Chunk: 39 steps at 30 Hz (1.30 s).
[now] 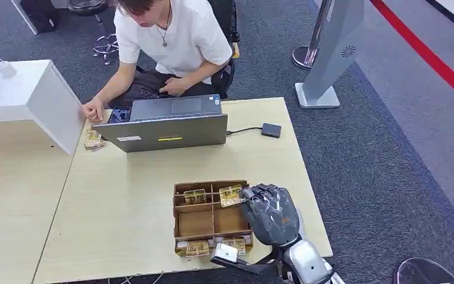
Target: Pass the card to the sensor for recognition and then transmit it.
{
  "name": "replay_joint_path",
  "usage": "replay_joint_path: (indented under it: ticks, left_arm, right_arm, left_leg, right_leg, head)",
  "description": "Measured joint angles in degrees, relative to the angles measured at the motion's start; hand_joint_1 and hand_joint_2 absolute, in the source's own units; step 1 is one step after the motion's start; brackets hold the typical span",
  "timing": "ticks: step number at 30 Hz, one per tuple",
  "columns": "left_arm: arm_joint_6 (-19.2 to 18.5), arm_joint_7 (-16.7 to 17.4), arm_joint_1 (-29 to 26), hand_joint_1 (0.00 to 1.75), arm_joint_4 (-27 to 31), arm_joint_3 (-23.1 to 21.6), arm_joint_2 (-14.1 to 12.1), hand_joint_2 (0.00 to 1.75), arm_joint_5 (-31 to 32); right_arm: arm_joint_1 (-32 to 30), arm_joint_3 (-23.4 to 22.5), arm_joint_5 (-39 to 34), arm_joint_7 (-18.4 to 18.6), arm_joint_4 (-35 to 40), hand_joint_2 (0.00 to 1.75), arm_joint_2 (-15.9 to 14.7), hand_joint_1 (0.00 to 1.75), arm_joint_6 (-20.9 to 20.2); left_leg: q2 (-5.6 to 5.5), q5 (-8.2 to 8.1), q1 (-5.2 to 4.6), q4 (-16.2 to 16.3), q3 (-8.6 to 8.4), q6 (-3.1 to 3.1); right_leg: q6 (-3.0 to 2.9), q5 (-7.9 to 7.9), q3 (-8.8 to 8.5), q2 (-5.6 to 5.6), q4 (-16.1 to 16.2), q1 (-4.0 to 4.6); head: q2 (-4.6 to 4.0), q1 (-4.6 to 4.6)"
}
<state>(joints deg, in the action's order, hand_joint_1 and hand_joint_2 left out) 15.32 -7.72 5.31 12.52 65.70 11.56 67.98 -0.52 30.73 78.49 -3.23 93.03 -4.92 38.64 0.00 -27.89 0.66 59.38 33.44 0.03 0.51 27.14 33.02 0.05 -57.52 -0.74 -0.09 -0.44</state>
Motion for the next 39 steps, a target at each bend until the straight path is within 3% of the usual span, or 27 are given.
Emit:
replay_joint_path:
  ticks: [10, 20, 39]
  left_arm:
    - [0.0, 0.0, 0.0, 0.0, 0.0, 0.0, 0.0, 0.0, 0.2]
    - [0.0, -0.2, 0.0, 0.0, 0.0, 0.0, 0.0, 0.0, 1.0]
    - [-0.4, -0.2, 0.1, 0.0, 0.0, -0.4, 0.1, 0.0, 2.3]
  right_arm:
    - [0.2, -0.3, -1.5, -1.5, 2.5, 1.75, -0.1, 1.75, 0.9]
    - [5.0, -0.4, -4.9, -3.5, 2.6, 1.75, 0.1, 1.75, 0.9]
    - [19.0, -1.7, -7.3, -2.3, -9.4, 1.75, 5.5, 1.75, 0.7]
  left_leg:
    - [0.0, 0.0, 0.0, 0.0, 0.01, 0.0]
    - [0.0, 0.01, 0.0, 0.0, 0.01, 0.0]
    - [-0.01, 0.03, 0.0, 0.0, 0.0, -0.02]
  right_leg:
    - [0.0, 0.0, -0.01, 0.0, 0.0, 0.0]
    - [0.0, -0.01, -0.01, 0.0, 0.0, 0.0]
    - [0.0, -0.01, -0.01, 0.0, 0.0, 0.0]
  head:
    - [0.0, 0.0]
    - [0.0, 0.0]
    - [0.0, 0.0]
